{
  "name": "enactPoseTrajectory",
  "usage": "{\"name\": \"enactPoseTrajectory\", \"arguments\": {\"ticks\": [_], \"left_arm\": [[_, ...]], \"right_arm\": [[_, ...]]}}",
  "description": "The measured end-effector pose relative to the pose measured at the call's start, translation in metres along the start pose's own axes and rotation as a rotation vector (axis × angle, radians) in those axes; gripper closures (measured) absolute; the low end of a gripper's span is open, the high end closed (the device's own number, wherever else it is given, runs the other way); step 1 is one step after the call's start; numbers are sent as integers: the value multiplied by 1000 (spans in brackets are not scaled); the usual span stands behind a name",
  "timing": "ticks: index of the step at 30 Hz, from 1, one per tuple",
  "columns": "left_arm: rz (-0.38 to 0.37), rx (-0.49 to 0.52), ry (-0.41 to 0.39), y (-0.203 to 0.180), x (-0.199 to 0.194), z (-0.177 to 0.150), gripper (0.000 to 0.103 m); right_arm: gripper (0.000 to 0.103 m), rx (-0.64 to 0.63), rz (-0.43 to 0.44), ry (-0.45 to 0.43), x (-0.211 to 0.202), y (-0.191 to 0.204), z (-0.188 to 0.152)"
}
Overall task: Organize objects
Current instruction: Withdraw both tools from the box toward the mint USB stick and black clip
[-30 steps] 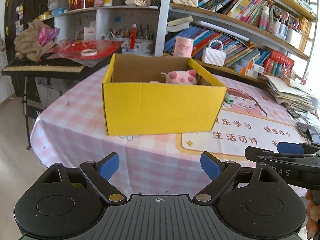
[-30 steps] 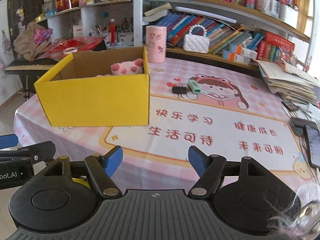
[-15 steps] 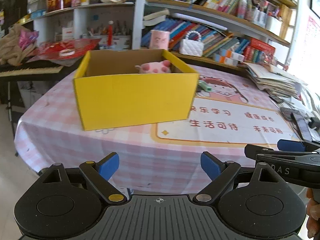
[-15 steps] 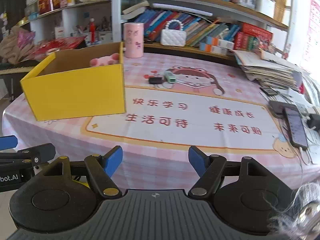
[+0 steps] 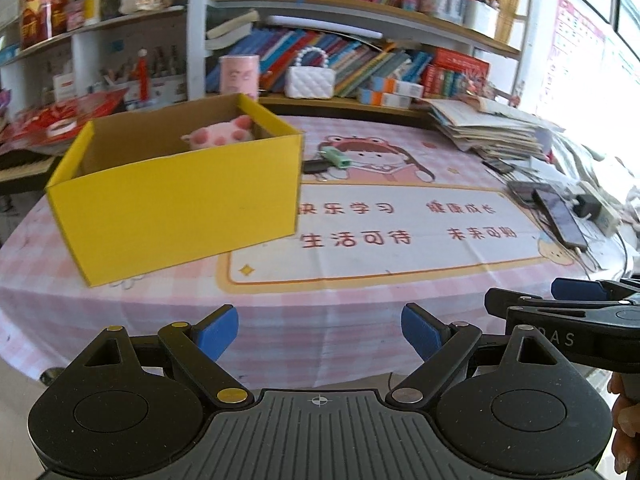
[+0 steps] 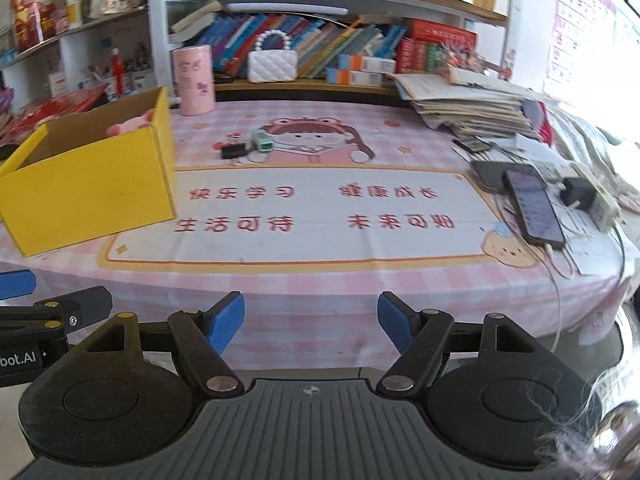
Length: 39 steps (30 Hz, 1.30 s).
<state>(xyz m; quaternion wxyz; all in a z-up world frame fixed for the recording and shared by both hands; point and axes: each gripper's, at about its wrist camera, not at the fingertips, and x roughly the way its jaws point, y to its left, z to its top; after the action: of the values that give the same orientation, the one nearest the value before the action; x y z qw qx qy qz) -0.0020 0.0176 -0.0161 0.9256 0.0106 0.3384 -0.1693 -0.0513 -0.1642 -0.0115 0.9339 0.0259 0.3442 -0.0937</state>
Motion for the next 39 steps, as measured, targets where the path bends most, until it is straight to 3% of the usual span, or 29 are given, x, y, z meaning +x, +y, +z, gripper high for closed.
{"name": "enactPoseTrajectory", "arguments": {"ticks": [12,21,39], "left_arm": [[-4,1,12,-13,27,18,12],[4,14,14,-28,53,44,12],[274,-19,-232,-36,80,126,13]], "right_arm": [[31,-3,-1,24,27,-17,18],[33,-41,62,30,61,-29,49],[44,-123,272,-81,137,-38,136]]}}
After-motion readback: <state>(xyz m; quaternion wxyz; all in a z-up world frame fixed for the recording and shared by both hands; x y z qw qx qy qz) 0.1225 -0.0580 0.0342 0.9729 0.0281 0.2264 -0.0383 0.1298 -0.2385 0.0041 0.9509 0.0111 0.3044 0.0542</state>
